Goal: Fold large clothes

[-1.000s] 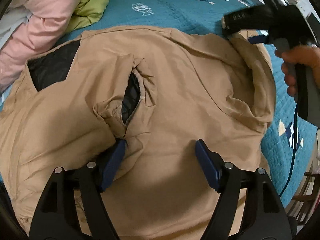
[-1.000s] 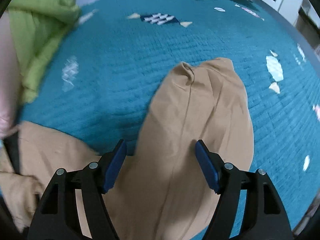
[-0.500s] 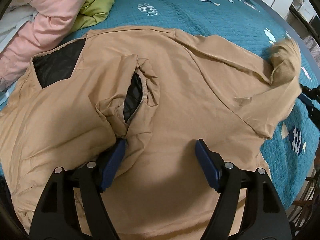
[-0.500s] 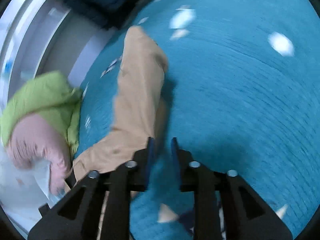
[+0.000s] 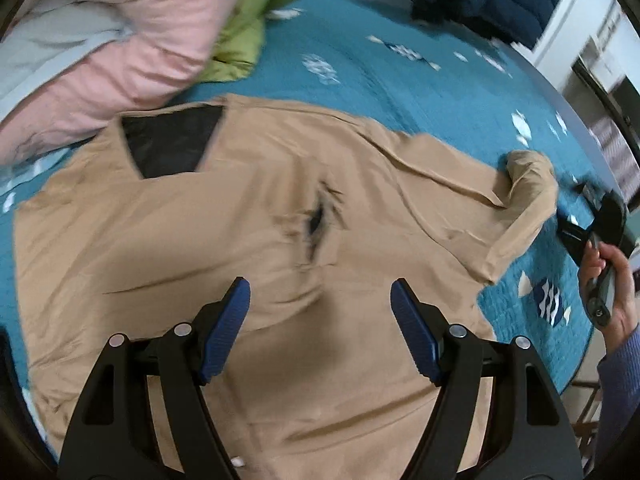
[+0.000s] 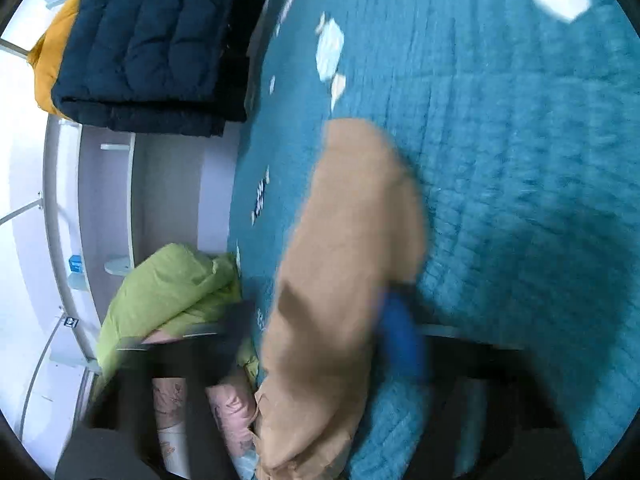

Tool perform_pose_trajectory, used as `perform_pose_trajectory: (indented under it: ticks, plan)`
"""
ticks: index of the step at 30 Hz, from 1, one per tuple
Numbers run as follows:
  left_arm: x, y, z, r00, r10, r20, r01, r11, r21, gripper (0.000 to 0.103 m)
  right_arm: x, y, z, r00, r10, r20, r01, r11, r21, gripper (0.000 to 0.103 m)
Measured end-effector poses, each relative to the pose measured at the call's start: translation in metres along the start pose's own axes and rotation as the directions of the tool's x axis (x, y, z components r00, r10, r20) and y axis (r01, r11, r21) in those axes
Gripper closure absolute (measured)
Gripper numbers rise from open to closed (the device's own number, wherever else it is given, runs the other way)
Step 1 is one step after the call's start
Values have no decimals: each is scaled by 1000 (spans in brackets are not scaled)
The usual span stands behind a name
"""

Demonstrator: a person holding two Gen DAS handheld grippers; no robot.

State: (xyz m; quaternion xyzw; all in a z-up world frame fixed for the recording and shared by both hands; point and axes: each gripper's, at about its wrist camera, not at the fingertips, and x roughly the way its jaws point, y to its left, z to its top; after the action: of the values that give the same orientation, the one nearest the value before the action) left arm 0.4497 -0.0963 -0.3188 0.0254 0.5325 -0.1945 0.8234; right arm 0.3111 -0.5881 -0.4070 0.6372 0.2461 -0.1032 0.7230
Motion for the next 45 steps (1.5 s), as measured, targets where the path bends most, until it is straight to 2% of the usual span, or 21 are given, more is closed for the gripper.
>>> perform_pose_trajectory:
  ticks: [3,6,7,10,12,14,17,20,21,24,27,28,30,33,35,37,38,39,41,43,45]
  plan:
    - [-17,25,-5,999,22,26,-21,999,-41,29,-17,37,-8,997,26,69,-15,987,-158,99]
    - [-19,57,-14,997,73,6,-72,992,-102,29,-32,77,-22,992,62,106,-27,952,-305,99]
    - [-13,71,-17,996,82,-26,-85,986,-141,29,-37,94,-29,990,81,113,-34,931,-364,99]
    - [19,94,-27,987,11,-162,-45,977,-207,29,-41,142,-62,986,148,75,-93,865,-492,99]
    - [36,96,-30,976,-3,-217,-40,980,-193,29,-33,176,-95,980,197,4,-160,810,-564,99]
    - [35,98,-27,977,-22,-211,-22,979,-203,28,-21,202,-127,971,226,-79,-226,761,-608,99]
    - [4,109,-23,986,-122,-112,88,959,-268,28,5,239,-198,940,225,-255,-340,669,-661,99]
    - [-42,132,-28,991,-132,8,129,948,-292,28,39,258,-282,897,163,-410,-425,571,-702,99]
    - [-57,141,-30,992,-120,45,128,946,-299,27,51,259,-305,884,136,-448,-442,558,-703,99]
    - [-105,178,-41,991,13,131,34,937,-349,27,84,247,-367,835,50,-548,-480,551,-683,99]
    - [-135,216,-58,975,173,139,-100,903,-419,27,126,218,-424,794,-89,-602,-464,551,-694,98]
    - [-139,227,-63,971,196,136,-119,892,-437,27,137,209,-437,786,-133,-604,-448,550,-705,98]
    - [-140,237,-70,970,215,114,-141,880,-454,27,155,196,-456,779,-221,-587,-402,543,-737,94]
    - [-132,249,-75,977,196,78,-137,872,-470,27,176,154,-471,723,-341,-601,-332,592,-735,91]
    - [-127,250,-78,982,172,74,-117,874,-472,27,175,145,-467,706,-351,-615,-325,611,-722,91]
    - [-122,244,-74,985,153,79,-102,886,-452,27,170,154,-459,696,-337,-634,-341,621,-705,84]
    - [-119,239,-69,986,144,80,-94,893,-441,27,162,160,-454,691,-328,-644,-353,624,-697,68]
    - [-114,240,-66,987,133,85,-84,897,-434,27,153,165,-448,698,-306,-647,-369,621,-692,50]
    - [-109,229,-55,989,103,104,-53,914,-401,27,132,180,-441,730,-298,-615,-372,583,-723,48]
    - [-105,214,-46,990,73,120,-24,931,-364,27,116,190,-426,755,-295,-585,-348,576,-740,48]
    - [-92,198,-35,994,28,103,7,946,-323,26,99,192,-397,818,-273,-506,-283,575,-768,48]
